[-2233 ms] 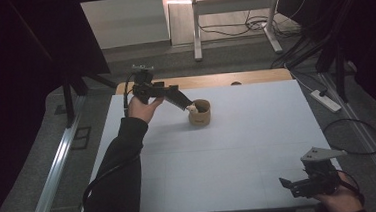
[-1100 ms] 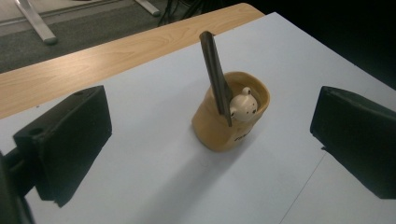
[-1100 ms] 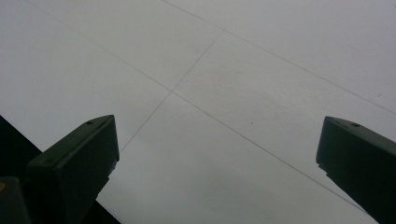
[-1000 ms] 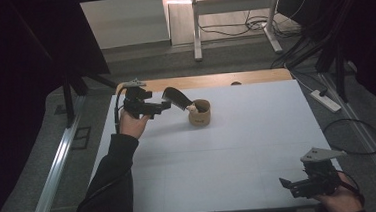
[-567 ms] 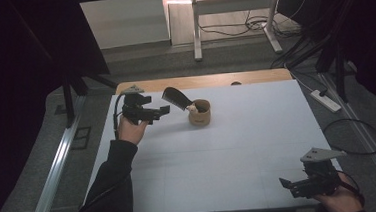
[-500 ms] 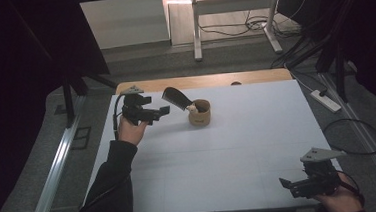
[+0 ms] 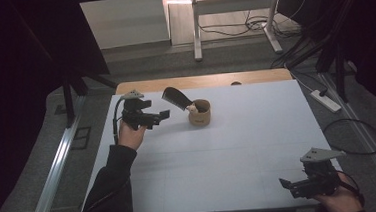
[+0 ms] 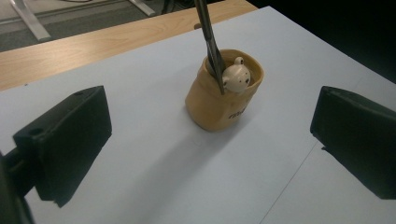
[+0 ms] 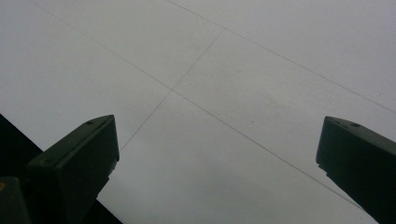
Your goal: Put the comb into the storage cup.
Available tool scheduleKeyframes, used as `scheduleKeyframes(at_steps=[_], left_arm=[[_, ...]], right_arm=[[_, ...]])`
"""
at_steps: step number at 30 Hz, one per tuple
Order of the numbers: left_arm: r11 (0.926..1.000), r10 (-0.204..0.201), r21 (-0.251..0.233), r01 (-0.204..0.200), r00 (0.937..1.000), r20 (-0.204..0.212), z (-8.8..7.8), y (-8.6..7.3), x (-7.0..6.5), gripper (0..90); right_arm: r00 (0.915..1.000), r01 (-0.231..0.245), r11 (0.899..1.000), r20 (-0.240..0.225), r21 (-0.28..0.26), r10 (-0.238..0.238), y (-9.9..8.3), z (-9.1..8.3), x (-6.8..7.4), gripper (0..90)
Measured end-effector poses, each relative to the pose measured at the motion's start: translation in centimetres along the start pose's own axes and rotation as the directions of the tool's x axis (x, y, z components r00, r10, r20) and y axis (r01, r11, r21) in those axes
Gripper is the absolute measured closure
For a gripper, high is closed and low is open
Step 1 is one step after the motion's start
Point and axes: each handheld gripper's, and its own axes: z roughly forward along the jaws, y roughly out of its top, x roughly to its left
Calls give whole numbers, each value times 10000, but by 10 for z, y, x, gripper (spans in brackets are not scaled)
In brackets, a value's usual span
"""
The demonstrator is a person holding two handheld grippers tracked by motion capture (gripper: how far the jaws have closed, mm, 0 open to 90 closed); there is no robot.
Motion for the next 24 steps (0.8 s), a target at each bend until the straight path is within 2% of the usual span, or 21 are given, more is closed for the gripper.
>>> scheduleKeyframes(at_steps=[6,11,16,24], left_arm=[[9998,-203,-74,203,9998,-71,-4,-5,1,0],[9998,-214,-58,212,9995,-240,-5,-9,0,0],[9999,-140,18,141,9993,-343,-4,-13,-2,0],[9992,203,348,-185,9984,-522,1,-21,-9,0]], right_arm=[[10000,17,10000,-3,4,-17,0,0,0,0],[10000,48,10000,-11,-19,-48,0,0,1,0],[10000,29,10000,-8,-39,-29,0,0,0,0],[10000,45,10000,-3,-61,-45,0,-1,1,0]])
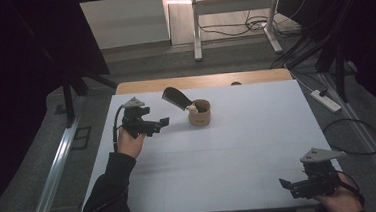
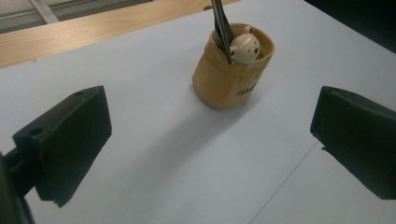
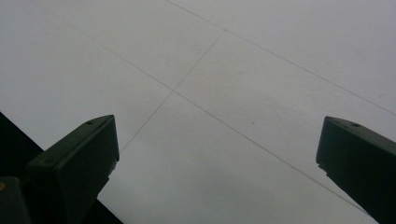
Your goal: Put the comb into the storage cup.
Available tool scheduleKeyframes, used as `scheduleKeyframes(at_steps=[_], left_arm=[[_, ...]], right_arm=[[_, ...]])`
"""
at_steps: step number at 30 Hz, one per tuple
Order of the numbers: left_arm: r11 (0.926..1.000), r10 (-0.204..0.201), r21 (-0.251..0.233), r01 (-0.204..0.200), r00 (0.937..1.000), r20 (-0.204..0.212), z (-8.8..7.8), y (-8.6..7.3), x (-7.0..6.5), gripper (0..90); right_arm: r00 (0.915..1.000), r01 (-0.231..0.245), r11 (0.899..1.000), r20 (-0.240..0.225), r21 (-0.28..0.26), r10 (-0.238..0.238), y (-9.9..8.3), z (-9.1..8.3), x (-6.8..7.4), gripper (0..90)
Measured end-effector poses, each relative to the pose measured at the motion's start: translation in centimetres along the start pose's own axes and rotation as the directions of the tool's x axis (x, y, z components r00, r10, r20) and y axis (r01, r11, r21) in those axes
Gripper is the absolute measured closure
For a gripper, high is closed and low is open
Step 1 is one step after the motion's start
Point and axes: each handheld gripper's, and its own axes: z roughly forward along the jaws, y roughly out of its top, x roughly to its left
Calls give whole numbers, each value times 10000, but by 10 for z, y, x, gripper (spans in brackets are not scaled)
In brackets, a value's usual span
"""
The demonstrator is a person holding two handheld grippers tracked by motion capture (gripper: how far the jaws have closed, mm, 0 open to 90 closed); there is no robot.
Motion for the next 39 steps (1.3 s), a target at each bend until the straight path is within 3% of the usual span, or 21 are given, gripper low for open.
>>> scheduleKeyframes(at_steps=[17,21,31,39], left_arm=[[9969,773,170,-770,9969,-135,-3,-8,-21,0],[9972,742,128,-740,9972,-96,-6,-10,-24,0],[9949,819,590,-814,9966,-64,-12,-20,-30,0],[9940,954,543,-954,9954,37,-18,-27,-34,0]], right_arm=[[10000,-8,10000,-4,-73,8,0,-1,0,0],[10000,-9,10000,-9,-64,9,0,-1,0,0],[10000,0,10000,-12,-63,-1,0,-1,0,0],[10000,19,10000,-6,-64,-19,0,-1,0,0]])
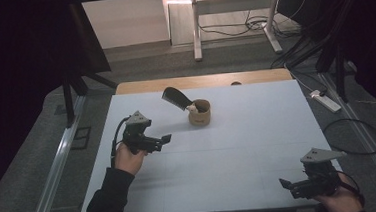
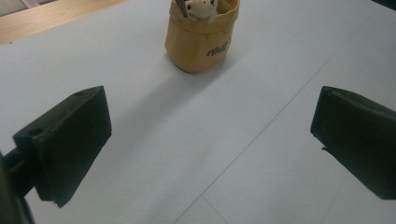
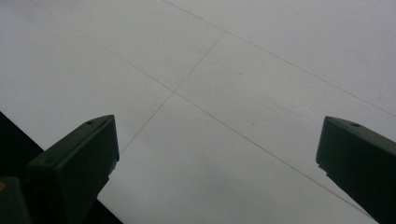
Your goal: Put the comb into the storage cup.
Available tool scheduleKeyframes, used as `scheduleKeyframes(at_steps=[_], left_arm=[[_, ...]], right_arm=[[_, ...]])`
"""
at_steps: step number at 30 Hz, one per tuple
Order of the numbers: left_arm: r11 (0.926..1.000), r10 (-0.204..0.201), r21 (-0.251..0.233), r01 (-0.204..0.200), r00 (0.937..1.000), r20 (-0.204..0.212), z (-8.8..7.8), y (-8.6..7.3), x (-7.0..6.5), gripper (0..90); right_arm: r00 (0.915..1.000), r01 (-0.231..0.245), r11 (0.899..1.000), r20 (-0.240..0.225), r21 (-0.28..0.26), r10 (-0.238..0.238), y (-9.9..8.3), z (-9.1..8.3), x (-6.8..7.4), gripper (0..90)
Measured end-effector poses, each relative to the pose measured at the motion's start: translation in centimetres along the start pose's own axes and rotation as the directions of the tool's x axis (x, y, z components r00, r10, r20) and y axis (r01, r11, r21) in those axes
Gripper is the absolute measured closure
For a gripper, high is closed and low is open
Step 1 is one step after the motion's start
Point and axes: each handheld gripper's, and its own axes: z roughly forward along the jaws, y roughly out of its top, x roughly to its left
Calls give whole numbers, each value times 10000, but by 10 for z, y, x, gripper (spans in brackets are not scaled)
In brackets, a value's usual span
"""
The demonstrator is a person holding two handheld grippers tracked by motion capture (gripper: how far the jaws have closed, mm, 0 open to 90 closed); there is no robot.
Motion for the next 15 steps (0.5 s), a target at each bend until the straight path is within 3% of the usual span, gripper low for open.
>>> scheduleKeyframes(at_steps=[7,15], left_arm=[[9999,-150,38,149,9997,201,-7,-7,-7,0],[9996,-268,114,267,9996,68,-19,-17,-15,0]], right_arm=[[10000,6,10000,-15,1,-6,0,0,0,0],[10000,6,10000,-13,9,-6,0,0,0,0]])
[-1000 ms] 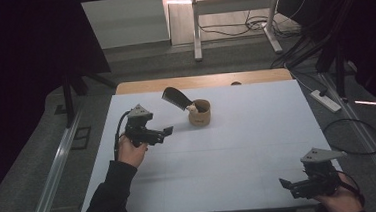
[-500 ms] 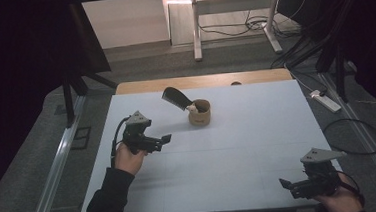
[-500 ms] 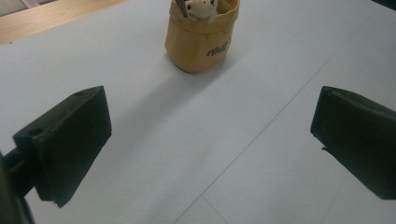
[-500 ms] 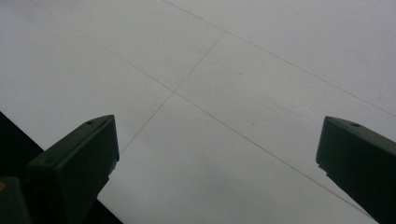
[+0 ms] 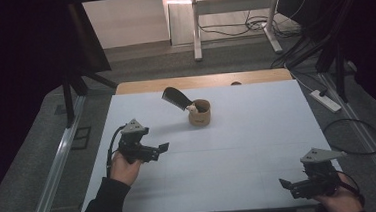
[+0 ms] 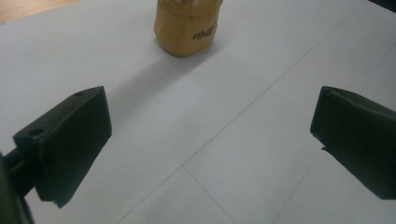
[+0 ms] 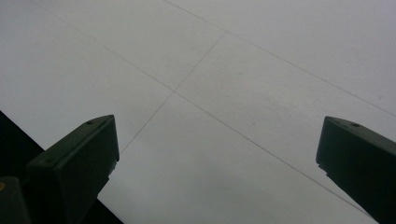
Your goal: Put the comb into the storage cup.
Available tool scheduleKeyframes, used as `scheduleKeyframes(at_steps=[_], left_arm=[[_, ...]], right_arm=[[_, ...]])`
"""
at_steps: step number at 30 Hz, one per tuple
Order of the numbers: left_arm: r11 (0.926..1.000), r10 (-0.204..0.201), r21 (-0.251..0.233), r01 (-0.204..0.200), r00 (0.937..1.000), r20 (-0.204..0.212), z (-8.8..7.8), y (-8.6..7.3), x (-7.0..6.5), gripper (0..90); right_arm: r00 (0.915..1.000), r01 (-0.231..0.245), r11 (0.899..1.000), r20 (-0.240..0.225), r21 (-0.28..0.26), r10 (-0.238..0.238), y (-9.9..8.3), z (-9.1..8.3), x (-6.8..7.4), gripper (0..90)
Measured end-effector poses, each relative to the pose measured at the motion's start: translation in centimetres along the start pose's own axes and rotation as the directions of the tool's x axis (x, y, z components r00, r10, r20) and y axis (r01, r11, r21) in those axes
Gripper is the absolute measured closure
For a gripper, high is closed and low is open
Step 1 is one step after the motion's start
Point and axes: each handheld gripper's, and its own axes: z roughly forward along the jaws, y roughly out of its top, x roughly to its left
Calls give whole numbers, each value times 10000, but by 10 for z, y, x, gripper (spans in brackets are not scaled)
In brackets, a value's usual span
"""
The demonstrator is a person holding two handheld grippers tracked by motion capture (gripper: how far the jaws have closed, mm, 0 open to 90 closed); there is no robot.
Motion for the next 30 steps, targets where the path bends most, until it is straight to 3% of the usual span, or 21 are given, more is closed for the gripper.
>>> scheduleKeyframes(at_steps=[30], left_arm=[[9982,-598,-10,598,9978,-272,-38,-39,-10,0]], right_arm=[[10000,-26,10000,37,38,26,0,0,0,0]])
